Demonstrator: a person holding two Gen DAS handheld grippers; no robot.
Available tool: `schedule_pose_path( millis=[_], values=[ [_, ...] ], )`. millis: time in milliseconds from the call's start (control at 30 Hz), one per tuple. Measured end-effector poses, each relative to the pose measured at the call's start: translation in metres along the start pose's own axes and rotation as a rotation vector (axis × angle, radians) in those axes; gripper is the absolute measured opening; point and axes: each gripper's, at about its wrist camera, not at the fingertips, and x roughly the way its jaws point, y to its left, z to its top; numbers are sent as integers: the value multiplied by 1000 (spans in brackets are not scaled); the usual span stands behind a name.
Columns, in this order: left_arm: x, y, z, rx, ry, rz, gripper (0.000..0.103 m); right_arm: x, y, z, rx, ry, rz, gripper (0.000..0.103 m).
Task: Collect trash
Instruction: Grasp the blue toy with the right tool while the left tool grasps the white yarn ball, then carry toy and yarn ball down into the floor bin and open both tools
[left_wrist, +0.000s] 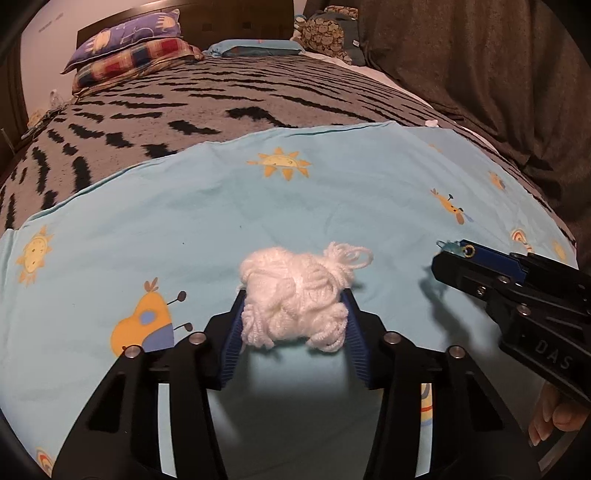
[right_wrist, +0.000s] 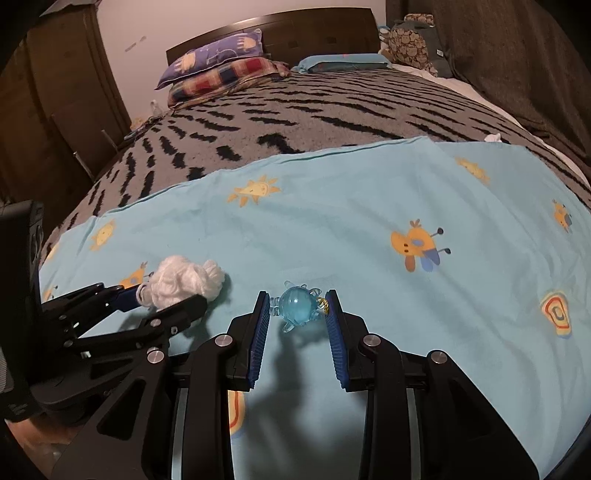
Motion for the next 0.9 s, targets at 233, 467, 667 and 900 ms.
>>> schedule_pose_path(
  millis=[233, 467, 667, 900],
  values=[
    [-46, -10, -20, 10, -30, 23, 44, -34, 4, -12, 6, -21, -6, 32],
    [-124, -30, -65, 23, -69, 30, 44, -100, 15, -44, 5, -51, 8, 32],
    [-187, -47, -119, 21, -97, 11, 44, -157, 27, -89, -34, -76, 16, 32],
    [-232, -68, -186, 22, -105, -18, 44, -201, 27, -150, -60, -76, 31, 32]
  ],
)
